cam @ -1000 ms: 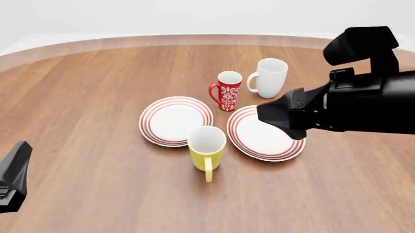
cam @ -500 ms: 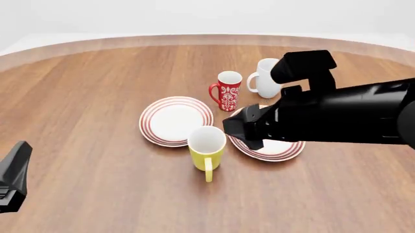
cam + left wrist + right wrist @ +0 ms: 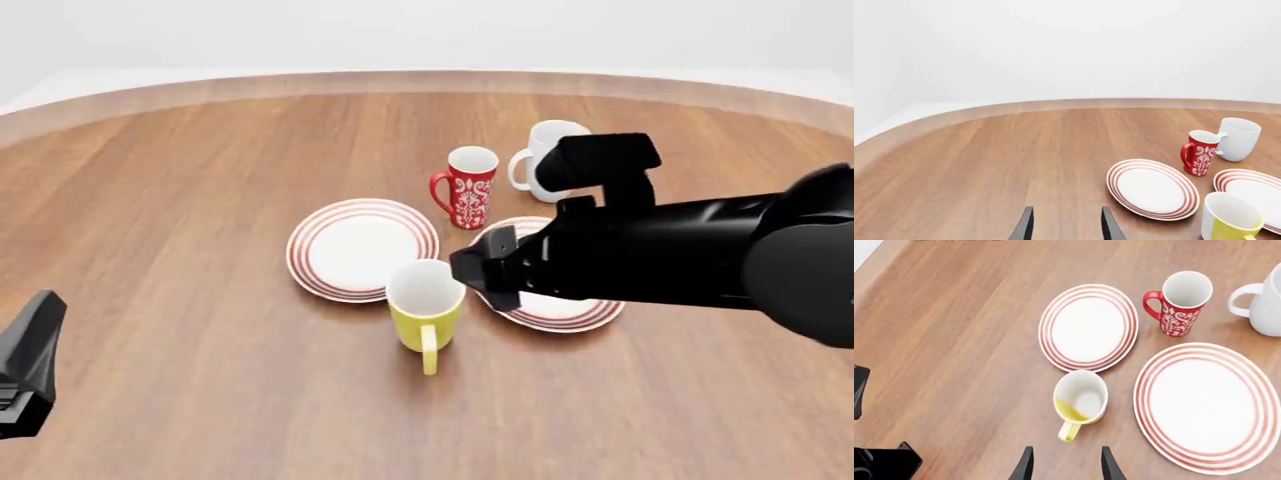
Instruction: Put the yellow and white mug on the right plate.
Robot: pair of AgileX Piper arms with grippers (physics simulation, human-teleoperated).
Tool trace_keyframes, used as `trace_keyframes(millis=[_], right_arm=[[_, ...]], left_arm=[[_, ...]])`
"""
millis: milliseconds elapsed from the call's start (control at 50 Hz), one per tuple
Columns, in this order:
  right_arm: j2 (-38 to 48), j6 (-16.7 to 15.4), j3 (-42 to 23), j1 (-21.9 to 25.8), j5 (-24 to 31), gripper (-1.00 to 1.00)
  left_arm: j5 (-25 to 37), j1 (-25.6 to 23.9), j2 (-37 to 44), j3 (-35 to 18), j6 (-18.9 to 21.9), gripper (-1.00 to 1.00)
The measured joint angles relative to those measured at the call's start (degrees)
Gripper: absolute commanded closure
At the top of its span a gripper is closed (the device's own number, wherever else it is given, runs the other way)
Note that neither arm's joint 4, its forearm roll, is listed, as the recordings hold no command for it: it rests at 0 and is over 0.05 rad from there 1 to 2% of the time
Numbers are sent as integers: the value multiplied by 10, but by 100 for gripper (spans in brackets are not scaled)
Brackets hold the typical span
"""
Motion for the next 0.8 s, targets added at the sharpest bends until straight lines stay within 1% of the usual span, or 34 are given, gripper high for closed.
trace_keyframes(millis=[580,660,800], right_arm=[[29,16,5,4,-35,-100],[38,22,9,6,-46,-100],[66,43,29,4,-85,-100]], left_arm=[[0,0,0,0,0,-100],[0,0,0,0,0,-100],[0,0,0,0,0,-100]])
